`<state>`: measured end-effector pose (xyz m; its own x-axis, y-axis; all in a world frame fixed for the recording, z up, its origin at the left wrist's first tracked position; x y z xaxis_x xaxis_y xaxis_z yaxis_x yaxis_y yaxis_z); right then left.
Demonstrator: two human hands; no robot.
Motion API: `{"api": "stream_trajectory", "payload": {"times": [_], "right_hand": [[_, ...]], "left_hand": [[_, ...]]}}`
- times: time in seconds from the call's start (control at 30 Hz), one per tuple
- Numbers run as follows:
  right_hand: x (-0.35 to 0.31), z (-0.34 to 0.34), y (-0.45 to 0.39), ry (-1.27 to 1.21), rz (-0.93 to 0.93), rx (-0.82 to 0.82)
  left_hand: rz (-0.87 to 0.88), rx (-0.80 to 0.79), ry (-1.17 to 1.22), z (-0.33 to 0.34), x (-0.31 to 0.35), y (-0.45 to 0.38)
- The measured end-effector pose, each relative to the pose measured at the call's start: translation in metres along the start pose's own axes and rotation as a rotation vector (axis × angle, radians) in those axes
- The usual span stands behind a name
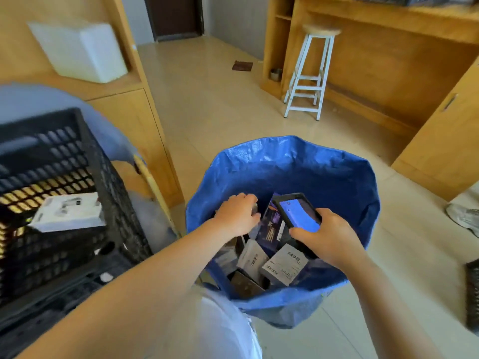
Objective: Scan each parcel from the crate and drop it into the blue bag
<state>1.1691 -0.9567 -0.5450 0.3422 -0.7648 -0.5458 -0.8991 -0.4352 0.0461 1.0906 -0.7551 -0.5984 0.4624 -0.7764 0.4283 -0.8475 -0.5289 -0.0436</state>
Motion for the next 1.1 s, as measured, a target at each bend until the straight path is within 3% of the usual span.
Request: {"api": "stream_trajectory", "payload": {"times": [0.3,0.57,0.77,0.97,1.1], "right_hand": [[-0.125,0.002,0.049,-0.185,-0.26,-0.012],[-0.235,0.045,0.095,-0.258,-0.46,-0.135],[-0.282,0.087,0.111,-0.184,-0.538,-0.209],[-0.281,0.11,0.113,-0.187,-0.506,-0.24],[-0.279,0.114,0.111,-0.18,-0.527,-0.207]], "left_hand": [[-0.111,0.325,0.063,-0.2,-0.051,0.063],[-0.345,0.401,0.021,-0.256,-0.171,0.143],[-0.531,0.282,-0.051,-0.228,-0.257,0.172],[-0.603,-0.189,-0.091,-0.168,-0.31,0.168],[-0.59,-0.345,-0.113,-0.142,-0.317,0.155]]}}
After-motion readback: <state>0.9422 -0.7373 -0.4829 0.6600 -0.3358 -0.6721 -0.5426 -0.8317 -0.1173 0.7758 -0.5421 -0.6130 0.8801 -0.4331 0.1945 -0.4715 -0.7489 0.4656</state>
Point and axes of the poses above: each hand's wrist, its own y-axis away from the middle knuckle, its own z-axis out of the palm, x = y × z, the point moved 2 cm from there along -y, towards the middle knuckle, and after that the axes turned 12 degrees about x, right-handed, at the moved point
